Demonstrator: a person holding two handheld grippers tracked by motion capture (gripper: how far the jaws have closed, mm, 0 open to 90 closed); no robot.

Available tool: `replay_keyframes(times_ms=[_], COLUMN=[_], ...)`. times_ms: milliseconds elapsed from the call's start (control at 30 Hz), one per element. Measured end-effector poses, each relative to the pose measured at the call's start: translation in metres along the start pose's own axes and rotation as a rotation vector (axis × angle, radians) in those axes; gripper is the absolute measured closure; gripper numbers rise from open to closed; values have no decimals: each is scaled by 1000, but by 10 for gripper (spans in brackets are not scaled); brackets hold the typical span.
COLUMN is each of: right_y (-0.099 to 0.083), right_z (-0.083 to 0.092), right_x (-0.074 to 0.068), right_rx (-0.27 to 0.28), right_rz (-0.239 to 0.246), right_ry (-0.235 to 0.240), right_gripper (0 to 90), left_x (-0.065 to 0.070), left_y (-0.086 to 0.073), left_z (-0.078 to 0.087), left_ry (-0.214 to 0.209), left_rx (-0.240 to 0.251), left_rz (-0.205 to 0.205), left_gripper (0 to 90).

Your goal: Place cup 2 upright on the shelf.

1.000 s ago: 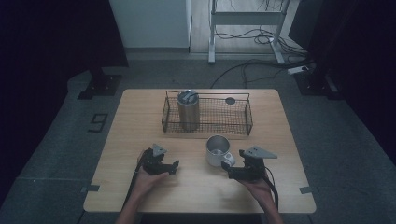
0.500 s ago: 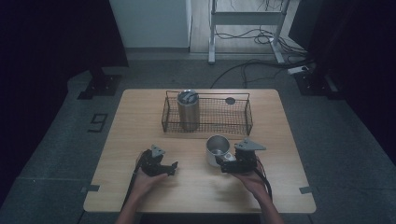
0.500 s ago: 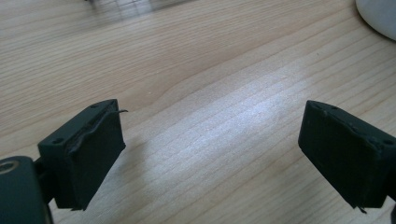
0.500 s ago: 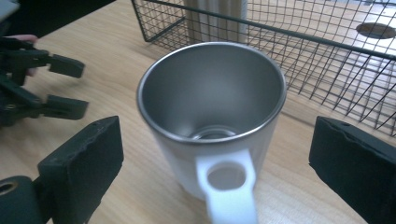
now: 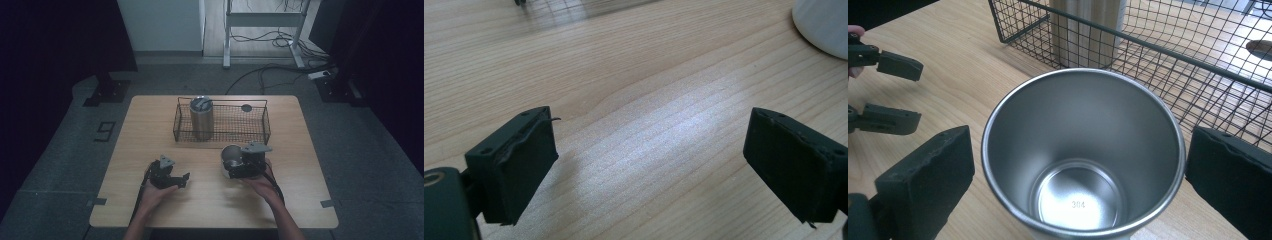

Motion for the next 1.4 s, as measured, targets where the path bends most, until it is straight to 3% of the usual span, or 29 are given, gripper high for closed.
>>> replay_keyframes(times_ms=[400, 633, 1200, 1400], right_y=[-2, -6, -6, -4], right_z=[-12, -18, -17, -14], right_x=[-2, -4, -2, 4], right_rx=[-22, -39, -41, -27], right_rz=[12, 42, 61, 43], right_ry=[-2, -2, 0, -31], right_gripper=[2, 58, 65, 65], left_x=[2, 2, 5, 4], left_y=[0, 0, 2, 1], left_z=[0, -1, 2, 2], left_ry=[-12, -15, -11, -3], left_rx=[-3, -5, 22, 21], left_rz=[-10, -9, -8, -2], left_gripper=[71, 72, 85, 85])
Point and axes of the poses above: each handheld gripper's, and its own axes: z roughly backward along the jaws, y roughly out of its top, x roughly to its right, the point moved 2 cm from there along -z, roughly forward along the jaws, and after that the axes turned 12 degrees about -y, right-handed, at the moved point
